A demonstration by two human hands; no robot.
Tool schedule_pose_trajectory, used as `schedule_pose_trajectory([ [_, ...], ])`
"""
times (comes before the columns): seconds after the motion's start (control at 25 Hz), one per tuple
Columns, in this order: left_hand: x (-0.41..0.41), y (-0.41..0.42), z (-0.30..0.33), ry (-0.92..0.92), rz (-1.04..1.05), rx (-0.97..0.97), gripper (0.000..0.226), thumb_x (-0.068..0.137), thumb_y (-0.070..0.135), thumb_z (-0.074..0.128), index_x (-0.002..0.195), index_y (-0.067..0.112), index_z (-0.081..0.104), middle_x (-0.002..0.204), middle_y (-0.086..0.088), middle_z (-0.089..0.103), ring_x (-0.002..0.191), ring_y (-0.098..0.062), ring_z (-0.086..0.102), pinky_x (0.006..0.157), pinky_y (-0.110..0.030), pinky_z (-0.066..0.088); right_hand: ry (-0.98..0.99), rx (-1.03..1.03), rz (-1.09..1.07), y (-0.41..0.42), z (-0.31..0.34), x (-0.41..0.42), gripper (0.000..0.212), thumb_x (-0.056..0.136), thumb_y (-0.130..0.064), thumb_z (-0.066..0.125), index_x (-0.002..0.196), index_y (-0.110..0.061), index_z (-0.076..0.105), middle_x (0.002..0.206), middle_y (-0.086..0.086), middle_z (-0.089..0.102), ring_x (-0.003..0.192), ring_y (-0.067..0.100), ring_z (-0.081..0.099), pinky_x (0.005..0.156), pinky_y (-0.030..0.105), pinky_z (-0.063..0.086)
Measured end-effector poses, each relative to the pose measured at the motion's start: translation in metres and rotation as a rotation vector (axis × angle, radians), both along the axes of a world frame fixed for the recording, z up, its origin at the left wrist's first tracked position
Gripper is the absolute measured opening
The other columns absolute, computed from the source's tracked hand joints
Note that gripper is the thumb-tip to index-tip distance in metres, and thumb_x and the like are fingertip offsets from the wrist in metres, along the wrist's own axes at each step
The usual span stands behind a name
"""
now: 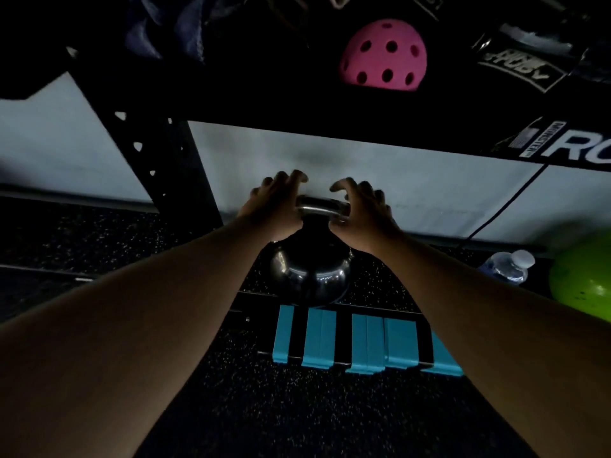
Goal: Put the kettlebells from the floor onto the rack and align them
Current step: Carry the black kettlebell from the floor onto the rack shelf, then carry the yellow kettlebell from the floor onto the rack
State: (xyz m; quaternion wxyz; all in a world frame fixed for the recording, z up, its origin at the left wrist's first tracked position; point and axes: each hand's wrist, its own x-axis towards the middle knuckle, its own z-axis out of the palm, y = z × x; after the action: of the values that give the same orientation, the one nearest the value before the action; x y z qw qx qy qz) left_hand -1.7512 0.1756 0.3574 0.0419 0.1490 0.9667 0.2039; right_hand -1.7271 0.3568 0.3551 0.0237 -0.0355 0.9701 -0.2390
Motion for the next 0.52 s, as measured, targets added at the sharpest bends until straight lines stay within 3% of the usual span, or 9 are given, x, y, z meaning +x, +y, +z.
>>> schedule_pose_trajectory([
  [0.08,0.021,-0.021,0.007,0.049,0.057,-0.021,0.074,0.076,0.02,0.068,0.141,0.025,0.033,0.138,-0.009,0.044,0.125,-0.032,0.042,0.1,-0.046,0.036,0.118,0.003,0.087,-0.015,0.017,0.008,0.057,0.073,-0.031,0.06,0.127,-0.032,0.044,0.127,0.005,0.048,0.121,0.028,0.037,0.092,0.037,0.03],
  [0.24,0.081,-0.093,0.012,0.041,0.137,-0.112,0.062,0.074,0.022,0.067,0.132,0.029,0.044,0.136,-0.003,0.046,0.127,-0.03,0.039,0.103,-0.045,0.031,0.267,0.047,0.287,-0.071,0.039,0.033,0.031,0.078,-0.024,0.059,0.109,-0.024,0.055,0.111,0.002,0.058,0.108,0.028,0.048,0.086,0.034,0.034],
  [0.36,0.145,-0.165,0.015,-0.025,0.21,-0.163,0.05,0.076,0.023,0.063,0.124,0.031,0.05,0.133,0.0,0.049,0.126,-0.026,0.041,0.101,-0.044,0.033,0.232,0.023,0.474,-0.139,0.036,0.069,0.022,0.081,-0.025,0.059,0.102,-0.024,0.058,0.1,-0.002,0.062,0.1,0.027,0.054,0.081,0.038,0.045],
  [0.52,0.27,-0.272,-0.011,-0.232,0.389,-0.231,0.047,0.081,0.018,0.061,0.124,0.031,0.05,0.138,0.002,0.048,0.127,-0.022,0.04,0.1,-0.042,0.036,0.109,-0.015,0.681,-0.249,0.004,0.149,0.016,0.083,-0.025,0.059,0.099,-0.025,0.058,0.093,-0.003,0.061,0.094,0.025,0.055,0.085,0.042,0.048],
])
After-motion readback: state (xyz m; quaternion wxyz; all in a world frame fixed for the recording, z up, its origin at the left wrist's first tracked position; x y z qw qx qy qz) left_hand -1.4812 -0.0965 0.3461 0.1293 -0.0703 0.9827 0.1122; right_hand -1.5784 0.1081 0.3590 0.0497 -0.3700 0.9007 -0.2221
